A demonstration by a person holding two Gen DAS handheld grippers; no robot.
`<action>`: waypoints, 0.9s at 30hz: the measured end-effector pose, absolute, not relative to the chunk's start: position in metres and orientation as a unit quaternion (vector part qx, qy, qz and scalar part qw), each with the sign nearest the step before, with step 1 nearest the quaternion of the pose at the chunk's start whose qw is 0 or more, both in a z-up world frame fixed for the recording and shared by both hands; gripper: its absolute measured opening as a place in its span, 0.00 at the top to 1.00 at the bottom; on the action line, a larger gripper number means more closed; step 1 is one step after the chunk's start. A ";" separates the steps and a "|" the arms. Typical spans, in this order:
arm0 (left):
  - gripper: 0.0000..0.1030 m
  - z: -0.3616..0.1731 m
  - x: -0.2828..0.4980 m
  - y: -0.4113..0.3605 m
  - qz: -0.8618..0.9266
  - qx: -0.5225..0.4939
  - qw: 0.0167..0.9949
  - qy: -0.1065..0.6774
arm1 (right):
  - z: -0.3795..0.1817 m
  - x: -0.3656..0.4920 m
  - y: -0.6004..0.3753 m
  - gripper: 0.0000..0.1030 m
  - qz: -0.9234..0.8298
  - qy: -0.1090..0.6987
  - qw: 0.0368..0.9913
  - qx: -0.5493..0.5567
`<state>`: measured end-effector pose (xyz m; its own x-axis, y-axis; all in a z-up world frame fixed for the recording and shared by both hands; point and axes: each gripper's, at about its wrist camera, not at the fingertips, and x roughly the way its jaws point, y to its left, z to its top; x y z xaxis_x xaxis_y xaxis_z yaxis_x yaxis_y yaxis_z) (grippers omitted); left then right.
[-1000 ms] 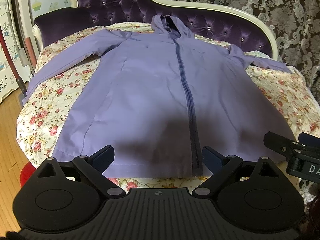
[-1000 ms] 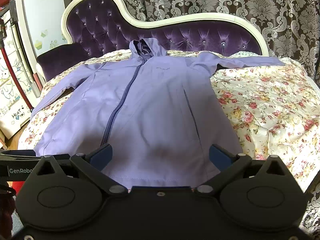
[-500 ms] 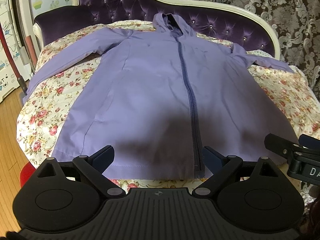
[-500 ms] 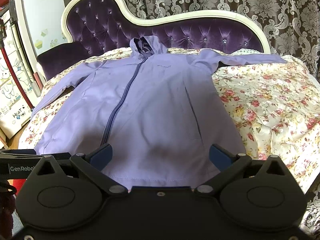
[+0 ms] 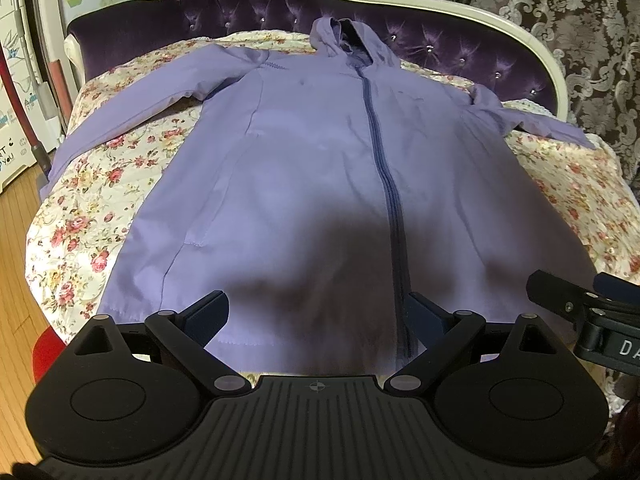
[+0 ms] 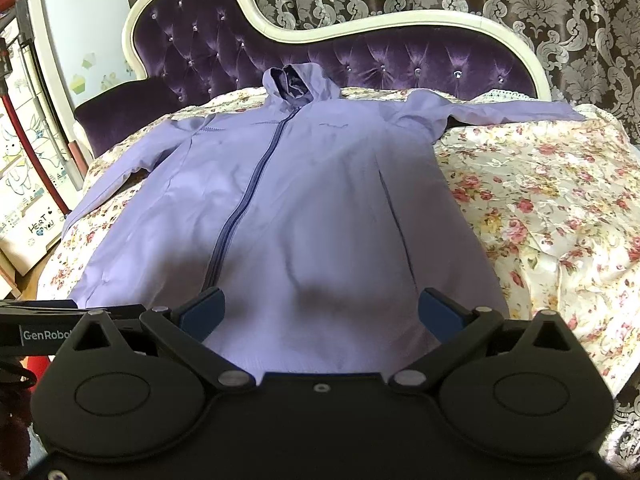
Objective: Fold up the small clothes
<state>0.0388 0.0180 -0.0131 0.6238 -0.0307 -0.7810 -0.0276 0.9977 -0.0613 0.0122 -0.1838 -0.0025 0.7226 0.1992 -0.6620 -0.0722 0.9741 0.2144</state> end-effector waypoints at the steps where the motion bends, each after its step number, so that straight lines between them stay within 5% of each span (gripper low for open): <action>1: 0.08 -0.014 0.041 0.019 -0.002 -0.036 0.900 0.433 | -0.003 0.014 -0.183 0.01 0.075 0.366 0.924 0.087; 13: 0.07 -0.025 0.087 0.071 -0.076 -0.187 0.897 0.393 | -0.009 0.058 -0.174 0.01 0.092 0.361 0.924 0.089; 18: 0.07 -0.024 0.117 0.096 -0.048 -0.166 0.913 0.369 | -0.010 0.087 -0.167 0.20 0.111 0.365 0.921 0.086; 23: 0.04 -0.027 0.150 0.133 -0.041 -0.192 0.904 0.379 | -0.014 0.129 -0.153 0.60 0.140 0.373 0.913 0.086; 27: 0.01 -0.034 0.172 0.167 -0.001 -0.191 0.909 0.370 | -0.018 0.171 -0.137 0.78 0.179 0.383 0.900 0.108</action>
<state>0.1723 0.1671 -0.0342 0.7261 -0.1435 -0.6724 -0.1398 0.9267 -0.3488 0.1713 -0.1370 -0.0184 0.6422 0.4045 -0.6512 -0.2384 0.9127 0.3318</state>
